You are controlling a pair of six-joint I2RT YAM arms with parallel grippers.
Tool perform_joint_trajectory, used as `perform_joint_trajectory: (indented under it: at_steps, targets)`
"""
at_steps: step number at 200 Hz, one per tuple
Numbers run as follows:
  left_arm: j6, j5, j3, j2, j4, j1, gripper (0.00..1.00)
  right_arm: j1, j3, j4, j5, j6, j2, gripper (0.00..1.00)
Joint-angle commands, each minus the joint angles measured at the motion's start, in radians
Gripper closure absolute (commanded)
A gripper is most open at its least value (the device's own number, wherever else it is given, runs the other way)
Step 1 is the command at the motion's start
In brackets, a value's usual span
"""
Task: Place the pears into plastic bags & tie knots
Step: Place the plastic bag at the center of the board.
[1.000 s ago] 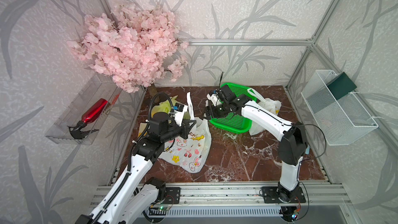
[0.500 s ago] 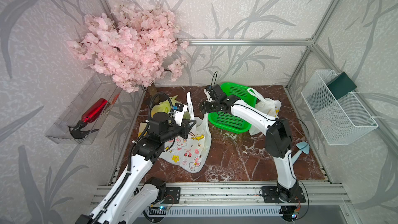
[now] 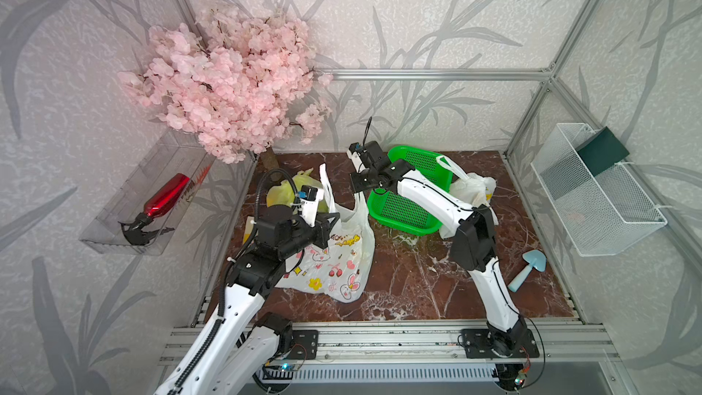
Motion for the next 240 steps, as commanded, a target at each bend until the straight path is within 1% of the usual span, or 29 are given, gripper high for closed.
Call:
perform_joint_trajectory:
  at_steps: [1,12,24,39,49,59,73,84,97,115,144,149,155,158,159,172,183,194,215,223,240]
  targets:
    - [-0.001,-0.159,-0.002,-0.088,-0.033,0.003,1.0,0.02,-0.04,-0.035,-0.16,0.01,-0.242,1.0]
    - [-0.01,-0.178,-0.011,-0.12,-0.034,0.003,1.0,0.026,-0.108,-0.012,-0.172,0.01,-0.34,1.0]
    - [-0.03,-0.171,-0.024,-0.136,-0.023,0.002,1.0,0.026,-0.175,0.02,-0.195,0.016,-0.436,1.0]
    - [-0.064,-0.11,-0.039,-0.14,0.011,0.001,1.0,0.023,-0.215,0.014,-0.203,0.015,-0.528,1.0]
    - [-0.074,-0.035,-0.056,-0.139,0.064,0.001,1.0,0.02,-0.232,0.003,-0.194,0.013,-0.575,1.0]
    - [-0.124,0.033,-0.074,-0.134,0.136,-0.001,1.0,0.015,-0.247,-0.014,-0.17,0.009,-0.611,1.0]
    - [-0.204,0.109,-0.102,-0.113,0.257,-0.009,1.0,-0.006,-0.251,-0.035,-0.154,0.007,-0.644,1.0]
    - [-0.248,0.136,-0.112,-0.088,0.329,-0.024,1.0,-0.034,-0.252,-0.046,-0.152,0.014,-0.662,1.0]
    - [-0.264,0.141,-0.117,-0.055,0.377,-0.046,1.0,-0.069,-0.245,-0.066,-0.143,0.018,-0.67,1.0]
    - [-0.278,0.145,-0.129,-0.009,0.436,-0.072,1.0,-0.11,-0.259,-0.089,-0.101,0.004,-0.678,1.0]
    - [-0.284,0.165,-0.171,0.098,0.54,-0.091,1.0,-0.174,-0.409,-0.032,-0.059,0.011,-0.688,1.0]
    - [-0.276,0.162,-0.174,0.112,0.546,-0.093,1.0,-0.184,-0.423,-0.031,-0.051,0.011,-0.684,0.97]
    - [-0.259,0.165,-0.174,0.126,0.545,-0.094,1.0,-0.19,-0.427,-0.045,-0.035,0.0,-0.676,0.91]
    - [-0.243,0.167,-0.173,0.128,0.543,-0.094,1.0,-0.193,-0.423,-0.053,-0.022,-0.006,-0.674,0.9]
    - [-0.24,0.168,-0.173,0.131,0.541,-0.094,1.0,-0.194,-0.42,-0.063,-0.017,-0.012,-0.671,0.88]
    - [-0.174,0.172,-0.157,0.134,0.503,-0.094,1.0,-0.193,-0.364,-0.145,0.062,-0.06,-0.658,0.8]
    - [-0.128,0.159,-0.141,0.122,0.45,-0.093,1.0,-0.189,-0.311,-0.195,0.125,-0.095,-0.657,0.64]
    - [-0.1,0.121,-0.133,0.102,0.397,-0.094,1.0,-0.169,-0.266,-0.222,0.19,-0.144,-0.663,0.53]
    - [-0.044,0.12,-0.141,0.077,0.372,-0.091,1.0,-0.094,-0.173,-0.273,0.297,-0.239,-0.645,0.41]
    - [-0.041,0.123,-0.142,0.078,0.366,-0.09,1.0,-0.065,-0.129,-0.301,0.288,-0.255,-0.624,0.36]
    - [-0.052,0.14,-0.144,0.09,0.374,-0.091,1.0,-0.019,-0.056,-0.34,0.158,-0.248,-0.566,0.3]
